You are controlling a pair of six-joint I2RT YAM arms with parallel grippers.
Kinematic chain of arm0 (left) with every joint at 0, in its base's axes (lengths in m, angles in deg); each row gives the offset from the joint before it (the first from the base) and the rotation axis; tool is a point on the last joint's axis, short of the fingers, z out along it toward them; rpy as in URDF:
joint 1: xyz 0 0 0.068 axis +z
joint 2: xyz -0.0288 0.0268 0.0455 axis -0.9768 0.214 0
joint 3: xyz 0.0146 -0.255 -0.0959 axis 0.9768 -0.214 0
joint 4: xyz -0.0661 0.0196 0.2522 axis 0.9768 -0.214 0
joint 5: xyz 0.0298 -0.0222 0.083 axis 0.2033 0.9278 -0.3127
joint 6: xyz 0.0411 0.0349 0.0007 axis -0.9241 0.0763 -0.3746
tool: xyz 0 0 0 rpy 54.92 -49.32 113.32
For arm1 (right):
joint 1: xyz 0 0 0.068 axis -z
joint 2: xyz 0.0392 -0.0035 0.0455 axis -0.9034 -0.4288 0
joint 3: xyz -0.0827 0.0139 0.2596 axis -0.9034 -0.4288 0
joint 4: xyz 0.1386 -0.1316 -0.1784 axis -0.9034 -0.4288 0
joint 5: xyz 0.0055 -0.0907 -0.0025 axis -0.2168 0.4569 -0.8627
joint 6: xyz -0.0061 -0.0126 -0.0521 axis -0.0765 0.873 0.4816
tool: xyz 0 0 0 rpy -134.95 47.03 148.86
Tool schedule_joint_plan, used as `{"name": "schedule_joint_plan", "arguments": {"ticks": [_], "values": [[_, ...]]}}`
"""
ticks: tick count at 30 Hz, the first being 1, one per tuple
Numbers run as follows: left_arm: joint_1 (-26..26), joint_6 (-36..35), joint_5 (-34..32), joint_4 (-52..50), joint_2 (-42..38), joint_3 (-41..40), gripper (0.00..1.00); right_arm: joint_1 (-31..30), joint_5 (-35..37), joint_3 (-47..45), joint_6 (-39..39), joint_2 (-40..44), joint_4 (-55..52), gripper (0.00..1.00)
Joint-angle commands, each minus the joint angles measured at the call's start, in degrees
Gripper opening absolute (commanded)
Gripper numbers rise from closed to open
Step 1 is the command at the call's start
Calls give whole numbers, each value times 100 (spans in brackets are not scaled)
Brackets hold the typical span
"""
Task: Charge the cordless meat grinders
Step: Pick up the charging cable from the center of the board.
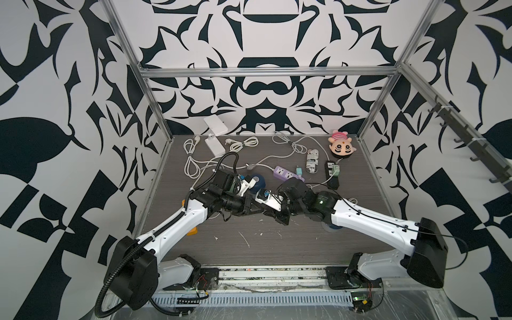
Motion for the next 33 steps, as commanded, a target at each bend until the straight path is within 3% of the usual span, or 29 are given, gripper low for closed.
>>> {"name": "schedule_joint_plan", "arguments": {"ticks": [1,15,30,31,33], "values": [[-9,-109,109,-17,-23,-77,0,-33,-51,183,27,7,27,21],[-3,-106,164,-35,-52,-43,0,-29,-3,150,97,4,-94,25],[-3,-52,197,-8,-43,-10,0,-34,-170,226,135,-54,-185,7],[-3,-39,179,-4,-42,-10,10,-31,-174,215,139,-45,-189,5],[13,0,24,-48,-58,4,42,-29,-161,203,135,-22,-173,0]]}}
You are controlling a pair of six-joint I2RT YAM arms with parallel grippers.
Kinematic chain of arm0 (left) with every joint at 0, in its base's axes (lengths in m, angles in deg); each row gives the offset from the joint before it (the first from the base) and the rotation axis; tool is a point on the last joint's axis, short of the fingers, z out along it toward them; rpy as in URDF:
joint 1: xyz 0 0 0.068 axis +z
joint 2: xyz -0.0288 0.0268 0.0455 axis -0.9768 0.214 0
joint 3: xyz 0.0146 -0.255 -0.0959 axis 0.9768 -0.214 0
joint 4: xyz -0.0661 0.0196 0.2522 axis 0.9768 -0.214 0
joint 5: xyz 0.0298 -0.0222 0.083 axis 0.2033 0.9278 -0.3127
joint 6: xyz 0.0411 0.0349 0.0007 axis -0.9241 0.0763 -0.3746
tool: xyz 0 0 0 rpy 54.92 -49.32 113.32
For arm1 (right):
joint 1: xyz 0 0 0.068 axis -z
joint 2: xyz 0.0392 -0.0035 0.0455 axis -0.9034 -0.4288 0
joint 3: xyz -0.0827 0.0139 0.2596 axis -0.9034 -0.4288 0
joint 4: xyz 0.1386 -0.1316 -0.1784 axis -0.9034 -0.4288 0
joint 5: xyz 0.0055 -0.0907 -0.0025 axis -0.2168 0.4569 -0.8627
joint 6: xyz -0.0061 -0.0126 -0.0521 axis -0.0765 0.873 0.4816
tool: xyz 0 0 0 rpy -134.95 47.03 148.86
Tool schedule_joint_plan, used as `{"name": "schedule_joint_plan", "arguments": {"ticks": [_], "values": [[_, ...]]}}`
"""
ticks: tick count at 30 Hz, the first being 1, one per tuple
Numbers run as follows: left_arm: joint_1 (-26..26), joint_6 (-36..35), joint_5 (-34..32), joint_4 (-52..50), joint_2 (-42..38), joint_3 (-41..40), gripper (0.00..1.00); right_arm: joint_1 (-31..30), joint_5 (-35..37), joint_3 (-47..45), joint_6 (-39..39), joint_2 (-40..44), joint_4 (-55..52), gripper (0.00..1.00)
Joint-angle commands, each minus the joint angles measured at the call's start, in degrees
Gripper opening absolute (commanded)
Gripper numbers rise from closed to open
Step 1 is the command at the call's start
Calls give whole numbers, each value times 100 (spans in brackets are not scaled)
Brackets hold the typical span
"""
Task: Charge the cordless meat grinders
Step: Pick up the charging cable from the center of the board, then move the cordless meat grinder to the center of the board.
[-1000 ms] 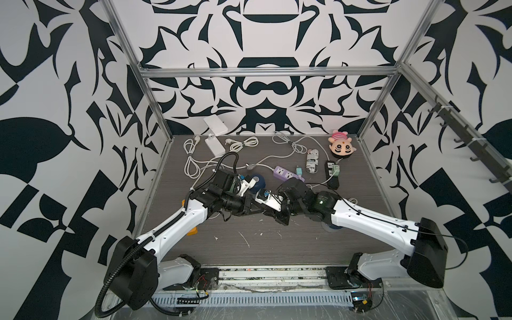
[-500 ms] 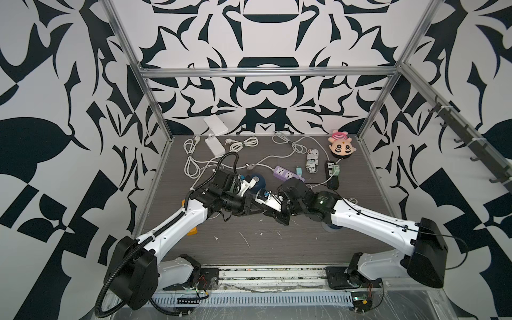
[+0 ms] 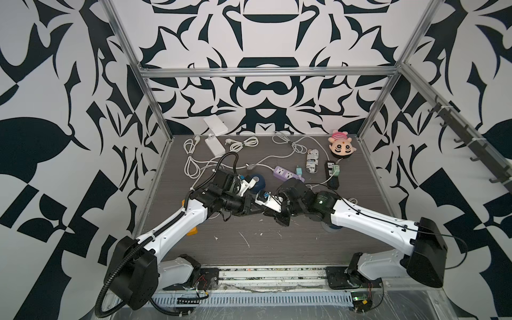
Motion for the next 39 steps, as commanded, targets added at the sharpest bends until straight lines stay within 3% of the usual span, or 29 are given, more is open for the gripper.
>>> {"name": "schedule_joint_plan", "arguments": {"ticks": [1,3,8,12,16,18,23,32,39], "values": [[44,-10,-149,-98,-69,27,56,-27,-64,181,-1,3,-28,0],[153,-17,-332,-209,-108,52,69,-27,22,142,-1,28,-66,0],[576,-14,-1139,-596,-151,137,79,-17,624,-175,-301,168,-30,0],[718,-72,-1938,-819,27,364,80,240,891,-338,-1107,244,28,0],[723,-135,-2382,-792,431,799,79,1014,311,-118,-2266,6,-306,0],[718,-195,-2599,-812,617,1061,79,1191,159,-48,-2379,-93,-453,0],[709,-454,-3293,-967,1209,1832,80,1202,931,-181,-2717,-37,-239,0],[499,-999,-3815,-1334,2603,3353,81,1195,1914,-45,-3045,-84,-500,0],[194,-1281,-4177,-1658,3540,4091,78,1204,2295,-406,-3222,294,-322,0]]}}
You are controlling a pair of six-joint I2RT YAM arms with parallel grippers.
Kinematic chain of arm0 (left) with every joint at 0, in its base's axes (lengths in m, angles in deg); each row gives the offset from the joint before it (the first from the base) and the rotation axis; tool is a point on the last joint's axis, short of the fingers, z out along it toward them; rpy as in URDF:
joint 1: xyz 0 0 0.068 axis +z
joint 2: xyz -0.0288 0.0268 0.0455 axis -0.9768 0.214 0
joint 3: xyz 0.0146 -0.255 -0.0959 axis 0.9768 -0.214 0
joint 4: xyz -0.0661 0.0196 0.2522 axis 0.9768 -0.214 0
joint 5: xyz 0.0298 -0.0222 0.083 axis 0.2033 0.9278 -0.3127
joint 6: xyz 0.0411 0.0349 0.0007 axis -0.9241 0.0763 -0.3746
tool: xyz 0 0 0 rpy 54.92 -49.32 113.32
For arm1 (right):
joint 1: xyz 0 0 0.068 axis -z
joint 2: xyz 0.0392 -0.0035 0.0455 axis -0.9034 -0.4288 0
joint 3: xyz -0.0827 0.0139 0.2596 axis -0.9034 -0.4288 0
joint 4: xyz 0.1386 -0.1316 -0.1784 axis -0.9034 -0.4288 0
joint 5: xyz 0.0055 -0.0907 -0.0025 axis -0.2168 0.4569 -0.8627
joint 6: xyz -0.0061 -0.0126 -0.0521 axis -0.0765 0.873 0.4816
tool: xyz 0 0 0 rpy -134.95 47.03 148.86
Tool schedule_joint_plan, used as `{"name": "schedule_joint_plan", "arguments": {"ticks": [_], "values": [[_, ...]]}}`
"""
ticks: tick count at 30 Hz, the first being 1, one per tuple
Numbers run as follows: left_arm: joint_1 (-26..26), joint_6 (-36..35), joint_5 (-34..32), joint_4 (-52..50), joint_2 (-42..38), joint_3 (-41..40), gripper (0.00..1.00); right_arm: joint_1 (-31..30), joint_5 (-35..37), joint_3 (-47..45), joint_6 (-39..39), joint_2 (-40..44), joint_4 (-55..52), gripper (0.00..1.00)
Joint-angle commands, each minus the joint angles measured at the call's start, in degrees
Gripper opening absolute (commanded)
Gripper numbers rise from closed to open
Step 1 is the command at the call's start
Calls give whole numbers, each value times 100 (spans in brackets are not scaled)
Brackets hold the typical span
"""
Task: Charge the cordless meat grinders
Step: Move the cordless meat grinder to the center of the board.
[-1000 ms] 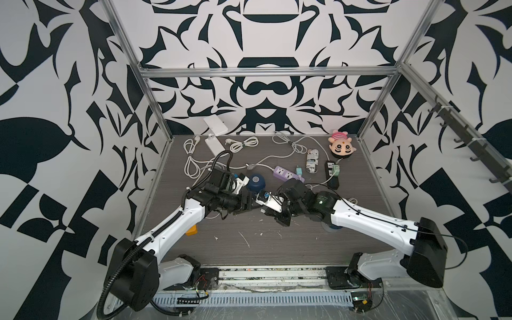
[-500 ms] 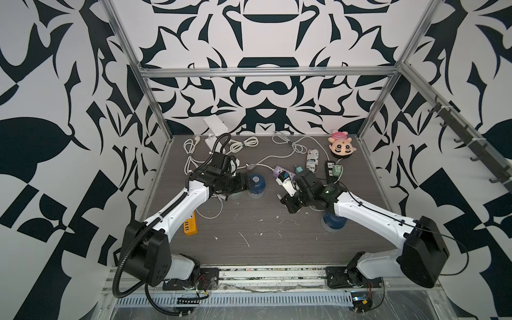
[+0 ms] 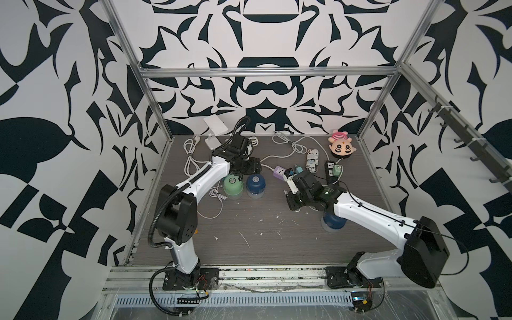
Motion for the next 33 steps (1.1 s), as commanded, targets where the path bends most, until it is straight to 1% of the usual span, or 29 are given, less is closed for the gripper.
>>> {"name": "schedule_joint_plan", "arguments": {"ticks": [1,6,9,15,19,22,25,29,33], "values": [[-140,-275,-326,-496,316,283,78,-3,359,-144,-157,383,66,0],[-362,-458,-322,-580,686,504,74,8,343,-289,-149,557,137,0],[-464,-564,-31,-529,763,551,73,7,350,-317,-144,539,137,0],[-566,-591,1126,-59,673,308,72,2,315,-334,-150,432,199,0],[-594,-535,1711,105,619,131,72,2,279,-344,-128,387,234,0],[-607,-418,2266,390,538,-105,72,2,262,-369,-100,334,252,0],[-611,-230,2645,766,371,-404,72,11,237,-381,-103,290,251,0],[-603,-83,2864,1039,147,-640,74,28,175,-437,-123,250,287,0],[-562,14,2462,1036,-151,-726,79,74,74,-470,-140,195,330,0]]}}
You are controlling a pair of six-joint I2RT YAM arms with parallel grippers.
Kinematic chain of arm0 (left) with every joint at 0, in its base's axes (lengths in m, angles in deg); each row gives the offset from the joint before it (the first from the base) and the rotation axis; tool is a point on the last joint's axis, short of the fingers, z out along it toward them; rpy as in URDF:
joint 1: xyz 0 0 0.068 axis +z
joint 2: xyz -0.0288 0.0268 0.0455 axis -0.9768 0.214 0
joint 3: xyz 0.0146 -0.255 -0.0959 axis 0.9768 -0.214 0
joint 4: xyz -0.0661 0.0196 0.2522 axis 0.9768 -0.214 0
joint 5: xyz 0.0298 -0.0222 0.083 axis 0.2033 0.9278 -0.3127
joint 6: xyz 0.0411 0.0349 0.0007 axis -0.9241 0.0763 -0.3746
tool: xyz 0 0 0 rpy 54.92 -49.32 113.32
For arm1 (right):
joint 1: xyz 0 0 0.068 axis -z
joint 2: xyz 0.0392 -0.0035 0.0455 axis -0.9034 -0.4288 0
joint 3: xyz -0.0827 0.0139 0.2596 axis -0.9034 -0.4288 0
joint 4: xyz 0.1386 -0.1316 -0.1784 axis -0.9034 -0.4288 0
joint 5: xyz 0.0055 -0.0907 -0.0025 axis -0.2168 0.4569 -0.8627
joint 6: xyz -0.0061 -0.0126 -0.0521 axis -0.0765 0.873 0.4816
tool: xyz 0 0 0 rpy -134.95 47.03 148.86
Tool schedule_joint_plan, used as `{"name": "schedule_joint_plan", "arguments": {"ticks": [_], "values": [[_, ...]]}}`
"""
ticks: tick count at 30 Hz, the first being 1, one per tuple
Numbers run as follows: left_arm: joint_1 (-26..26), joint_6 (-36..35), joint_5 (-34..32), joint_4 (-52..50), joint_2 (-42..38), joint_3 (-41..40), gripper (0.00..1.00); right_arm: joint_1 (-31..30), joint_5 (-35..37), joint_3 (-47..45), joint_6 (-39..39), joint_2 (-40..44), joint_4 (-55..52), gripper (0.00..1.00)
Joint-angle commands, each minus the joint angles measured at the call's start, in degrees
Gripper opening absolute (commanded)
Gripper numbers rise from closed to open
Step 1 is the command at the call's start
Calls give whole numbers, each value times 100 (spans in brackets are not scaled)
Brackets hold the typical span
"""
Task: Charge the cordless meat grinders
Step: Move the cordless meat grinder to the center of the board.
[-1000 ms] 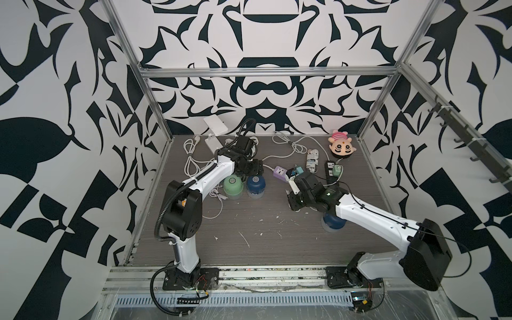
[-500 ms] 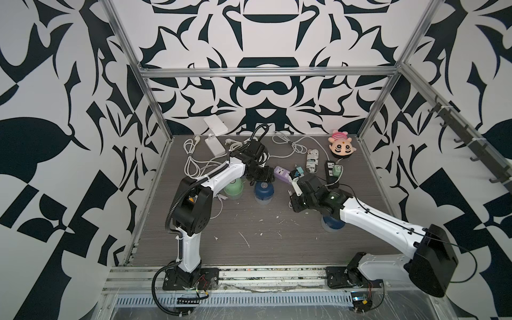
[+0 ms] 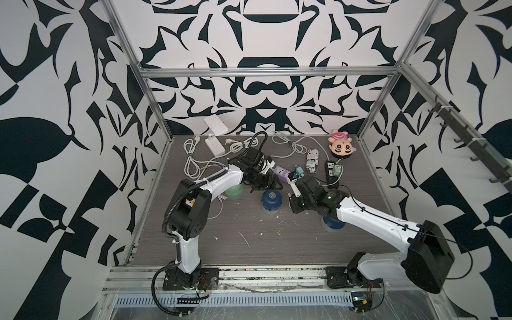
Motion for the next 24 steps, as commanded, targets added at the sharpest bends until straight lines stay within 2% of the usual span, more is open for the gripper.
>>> {"name": "schedule_joint_plan", "arguments": {"ticks": [1,7,10,16,24], "values": [[63,182,-178,165,-522,-57,80,51,-77,-54,-46,-34,169,0],[318,587,-1338,27,-1194,-422,84,70,-352,-144,-133,-227,335,0],[345,744,-1601,-40,-1513,-767,84,76,-566,-179,-248,-365,445,0],[298,1140,-1547,265,-1971,-1640,82,70,-829,-160,-524,-602,644,0],[120,1526,-1431,728,-2104,-2207,80,70,-1054,-6,-1044,-809,910,0]]}}
